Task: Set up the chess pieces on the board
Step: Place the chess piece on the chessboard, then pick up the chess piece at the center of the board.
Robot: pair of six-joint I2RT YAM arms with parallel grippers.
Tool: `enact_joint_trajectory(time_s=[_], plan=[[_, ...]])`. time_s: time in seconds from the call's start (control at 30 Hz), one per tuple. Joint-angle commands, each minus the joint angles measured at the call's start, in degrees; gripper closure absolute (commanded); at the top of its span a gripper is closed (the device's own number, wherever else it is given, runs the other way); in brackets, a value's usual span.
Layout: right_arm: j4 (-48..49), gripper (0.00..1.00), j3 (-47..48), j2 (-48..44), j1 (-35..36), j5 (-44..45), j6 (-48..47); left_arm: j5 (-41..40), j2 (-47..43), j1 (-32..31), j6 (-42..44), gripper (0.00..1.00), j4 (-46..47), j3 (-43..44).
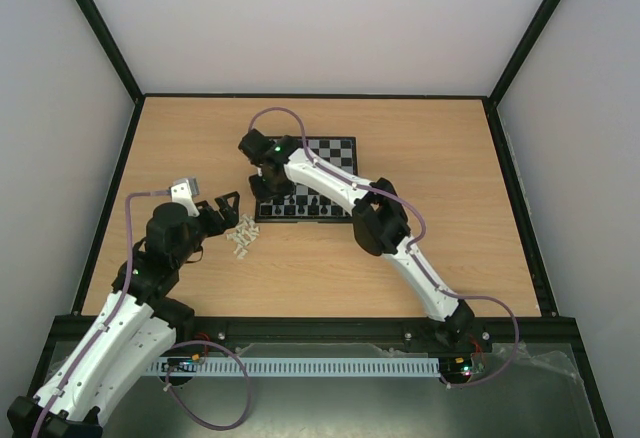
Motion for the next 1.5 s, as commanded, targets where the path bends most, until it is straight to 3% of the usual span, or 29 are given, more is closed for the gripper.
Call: enact_joint_trajectory(time_s=[0.0,0.13,0.43,0.6,0.8,1.03,1.27,1.47], plan=[[1.17,0.67,1.74,-5.56,0.63,-1.15,-0.45,-0.15,-0.36,0.29,0.26,0.01,-0.11,0.57],[1.87,0.65,1.84,-7.86,0.6,-0.96,-0.54,-0.58,-0.6,0.29,0.31,0.0,-0.42,0.84],[0.13,0.4,-4.1,-17.77,0.53,2.25,-0.63,-2.32,-2.09,0.29,0.78,0.0,-0.96,2.0],[5.26,0.0,-19.57,-30.81,0.57,5.0,-1.25,-4.38,-0.03,0.29,-1.01,0.0,-1.39,3.63],[10.72,0.01,-40.09,-47.02,0.31,8.83,-0.99,-2.0,8.15,0.13,-4.31,0.0,1.51,2.96],[16.83,0.02,-64.59,-65.02,-4.76,6.31,-0.72,-1.4,18.41,-4.51,-5.04,0.01,3.96,3.3],[19.45,0.01,-74.65,-73.67,-6.5,2.2,0.56,-8.92,26.93,-14.35,-10.15,0.01,1.36,4.37],[20.99,0.03,-77.56,-75.68,-6.47,-0.78,0.73,-14.45,26.56,-16.17,-17.09,0.17,-0.25,2.54]])
